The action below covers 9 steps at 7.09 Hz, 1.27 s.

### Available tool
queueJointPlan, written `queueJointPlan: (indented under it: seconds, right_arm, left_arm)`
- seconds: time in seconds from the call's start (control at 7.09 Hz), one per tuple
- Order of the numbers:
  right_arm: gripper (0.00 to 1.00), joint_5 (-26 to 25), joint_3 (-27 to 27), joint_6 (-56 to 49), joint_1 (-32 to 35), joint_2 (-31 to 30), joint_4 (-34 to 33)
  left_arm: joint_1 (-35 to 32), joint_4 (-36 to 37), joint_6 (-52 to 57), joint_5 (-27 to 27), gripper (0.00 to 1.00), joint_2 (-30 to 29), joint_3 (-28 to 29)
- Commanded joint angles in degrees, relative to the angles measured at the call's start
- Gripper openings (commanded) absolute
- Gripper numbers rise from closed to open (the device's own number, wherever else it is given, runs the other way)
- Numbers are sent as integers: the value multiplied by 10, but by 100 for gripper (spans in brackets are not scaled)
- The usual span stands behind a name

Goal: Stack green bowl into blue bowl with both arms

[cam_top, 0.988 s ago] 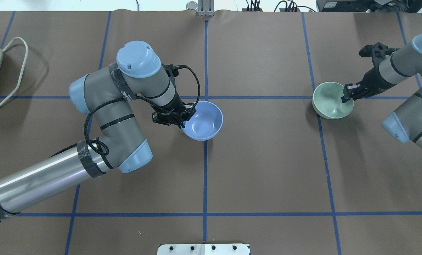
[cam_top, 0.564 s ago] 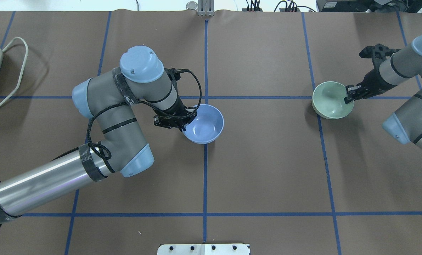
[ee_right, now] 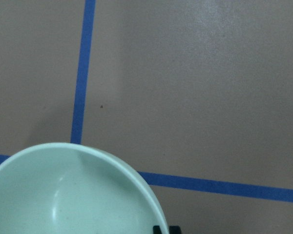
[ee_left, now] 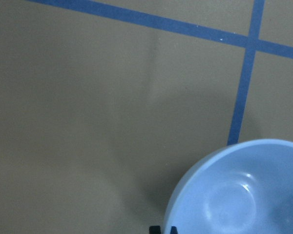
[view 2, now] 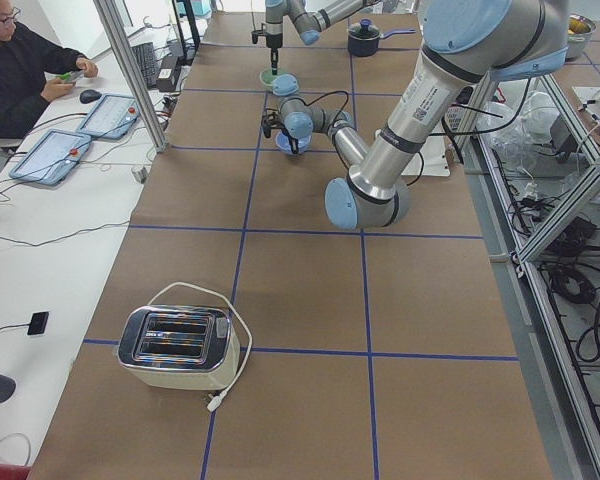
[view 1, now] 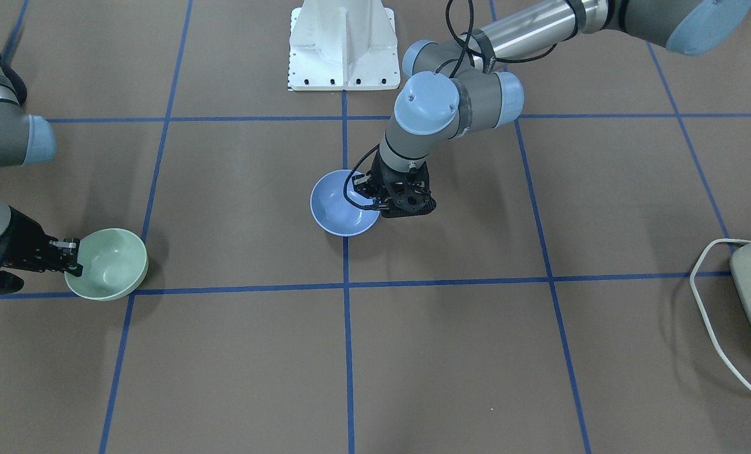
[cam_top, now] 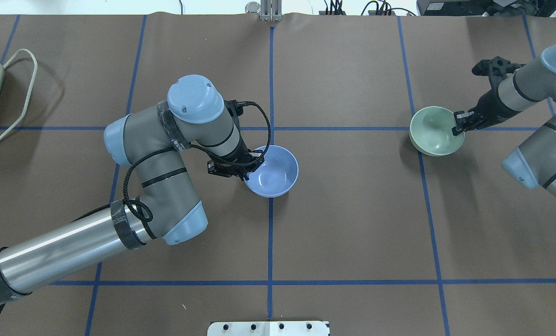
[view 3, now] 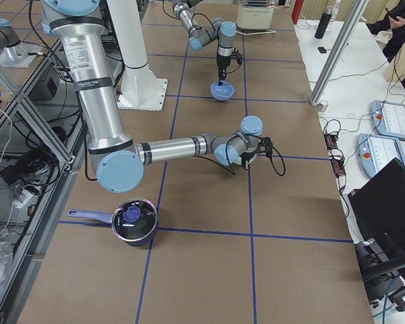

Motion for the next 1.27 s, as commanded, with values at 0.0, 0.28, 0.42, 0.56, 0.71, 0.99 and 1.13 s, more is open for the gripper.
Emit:
queueJointPlan:
  seconds: [0.0, 0.28, 0.42, 0.56, 0.71, 0.99, 1.13]
  right_arm:
    - [0, 11, 4, -1, 0, 2, -3]
    - [0, 26, 12, 0, 15, 7, -21]
    - [0, 29, 26, 0, 23, 16, -51]
    - [0, 28, 47, 0, 23, 23, -84]
    - [0, 26, 72, 1, 24, 35, -123]
    - [0, 27, 101, 21, 12, 64, -175]
    - [0, 26, 103, 105, -20, 86, -165]
  left_arm:
    - [2, 0, 1, 0, 0, 1, 0]
    - [1, -20, 4, 0, 63, 4, 0]
    - [2, -20, 6, 0, 78, 4, -3]
    - [1, -19, 8, -5, 93, 4, -8]
    - [-7, -15, 10, -7, 97, 7, -27]
    - [-70, -5, 57, -78, 98, 72, -102]
    - [-102, -4, 83, -102, 98, 112, -131]
